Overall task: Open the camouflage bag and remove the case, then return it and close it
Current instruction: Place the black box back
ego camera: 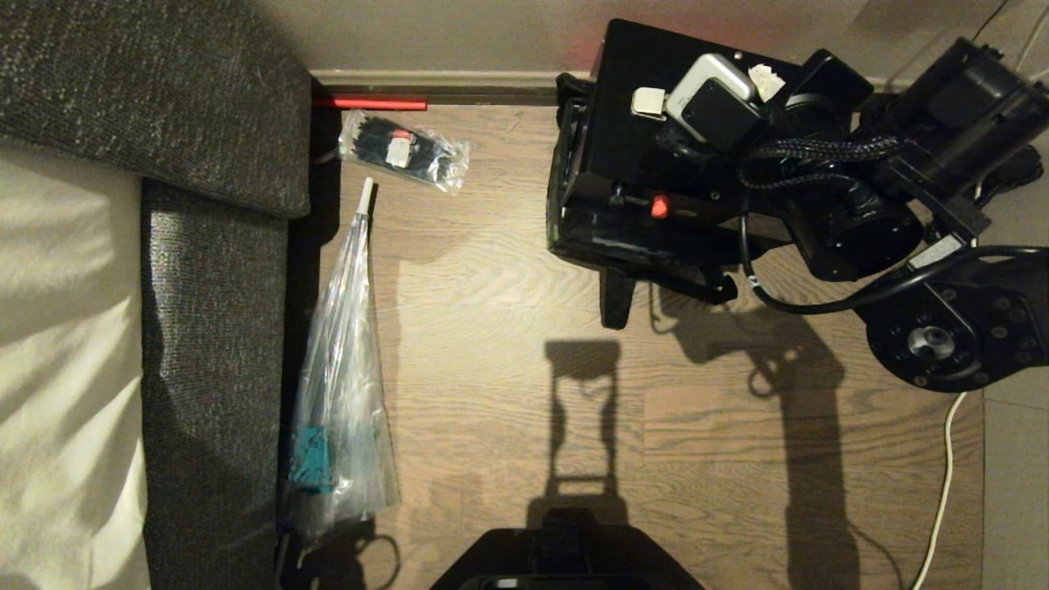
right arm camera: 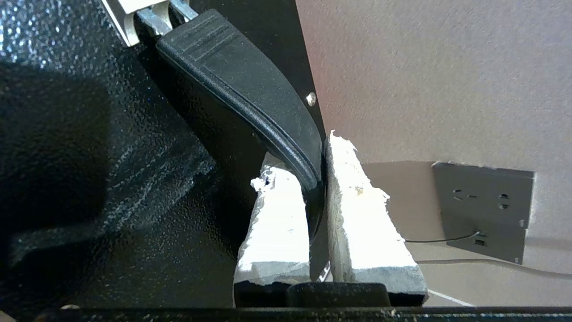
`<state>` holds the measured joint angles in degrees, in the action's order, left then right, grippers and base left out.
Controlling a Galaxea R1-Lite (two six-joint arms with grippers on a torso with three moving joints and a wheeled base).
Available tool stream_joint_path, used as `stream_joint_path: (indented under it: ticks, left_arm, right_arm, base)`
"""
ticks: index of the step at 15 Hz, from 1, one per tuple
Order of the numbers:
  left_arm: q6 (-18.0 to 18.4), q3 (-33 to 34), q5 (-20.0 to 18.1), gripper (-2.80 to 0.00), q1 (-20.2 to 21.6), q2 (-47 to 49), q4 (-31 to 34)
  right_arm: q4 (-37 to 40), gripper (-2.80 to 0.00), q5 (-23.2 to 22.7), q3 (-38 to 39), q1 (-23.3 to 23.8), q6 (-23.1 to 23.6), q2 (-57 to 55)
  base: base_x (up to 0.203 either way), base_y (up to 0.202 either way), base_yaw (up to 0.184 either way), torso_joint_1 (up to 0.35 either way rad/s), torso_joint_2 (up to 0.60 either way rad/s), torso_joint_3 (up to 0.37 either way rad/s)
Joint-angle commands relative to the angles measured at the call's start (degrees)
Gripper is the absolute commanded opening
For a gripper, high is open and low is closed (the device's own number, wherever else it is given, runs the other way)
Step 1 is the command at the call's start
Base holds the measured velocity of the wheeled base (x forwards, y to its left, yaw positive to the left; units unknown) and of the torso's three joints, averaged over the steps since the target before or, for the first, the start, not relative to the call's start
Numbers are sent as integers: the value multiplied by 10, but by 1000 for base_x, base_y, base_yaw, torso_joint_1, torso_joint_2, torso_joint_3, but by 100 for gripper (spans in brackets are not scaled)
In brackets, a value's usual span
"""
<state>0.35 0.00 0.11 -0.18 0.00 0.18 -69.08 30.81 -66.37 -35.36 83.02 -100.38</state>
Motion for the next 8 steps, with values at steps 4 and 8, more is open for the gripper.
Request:
stream_joint_path:
  ticks: [4, 8]
  left_arm:
    - [0, 1, 0, -280, 0, 0, 0]
    - [0, 0, 0, -280, 0, 0, 0]
  right_arm:
    - [-3, -280, 1, 1, 8, 6, 1]
    - [-4, -280, 1, 2, 8, 6, 3]
  base:
    - [0, 0, 0, 0, 0, 0]
    - [0, 0, 0, 0, 0, 0]
